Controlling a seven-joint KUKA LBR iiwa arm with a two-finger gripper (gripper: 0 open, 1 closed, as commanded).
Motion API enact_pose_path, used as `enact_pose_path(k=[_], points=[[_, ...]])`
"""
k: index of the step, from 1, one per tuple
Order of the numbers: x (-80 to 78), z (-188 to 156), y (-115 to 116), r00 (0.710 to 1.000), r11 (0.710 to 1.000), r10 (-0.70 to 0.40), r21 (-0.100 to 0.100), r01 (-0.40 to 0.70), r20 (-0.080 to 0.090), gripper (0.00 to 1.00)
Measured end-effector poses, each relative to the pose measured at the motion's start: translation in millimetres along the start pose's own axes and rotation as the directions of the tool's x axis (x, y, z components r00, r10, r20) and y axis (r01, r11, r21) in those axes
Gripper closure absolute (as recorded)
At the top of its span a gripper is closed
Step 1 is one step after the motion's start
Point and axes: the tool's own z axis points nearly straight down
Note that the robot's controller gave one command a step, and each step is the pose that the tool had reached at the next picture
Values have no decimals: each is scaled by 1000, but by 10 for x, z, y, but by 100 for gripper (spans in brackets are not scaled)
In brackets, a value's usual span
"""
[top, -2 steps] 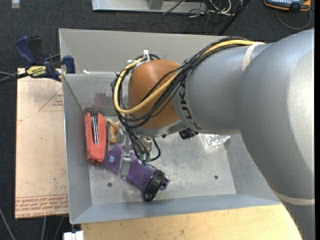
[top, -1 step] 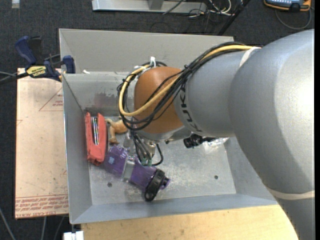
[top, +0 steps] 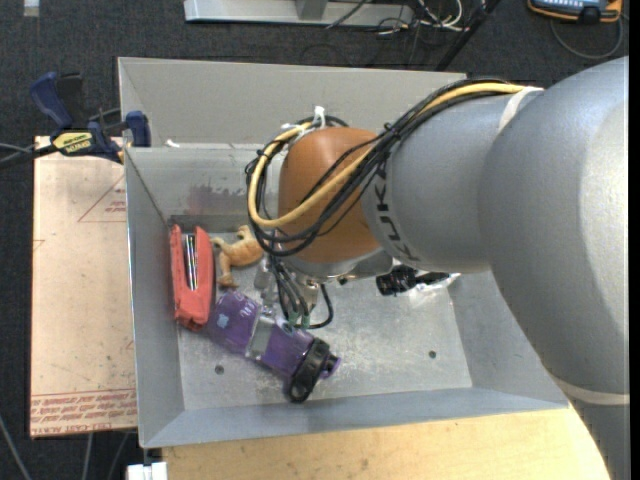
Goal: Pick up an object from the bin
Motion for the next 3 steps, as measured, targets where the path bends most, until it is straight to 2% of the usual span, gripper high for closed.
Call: enact_pose_path(k=[1, 2, 3], points=[[-107, 630, -17, 999, 999, 34, 7, -34, -10, 0], [-59, 649, -106, 996, 996, 84, -2, -84, 1, 100], [-60, 649, -106, 996, 996, 84, -2, -84, 1, 100]])
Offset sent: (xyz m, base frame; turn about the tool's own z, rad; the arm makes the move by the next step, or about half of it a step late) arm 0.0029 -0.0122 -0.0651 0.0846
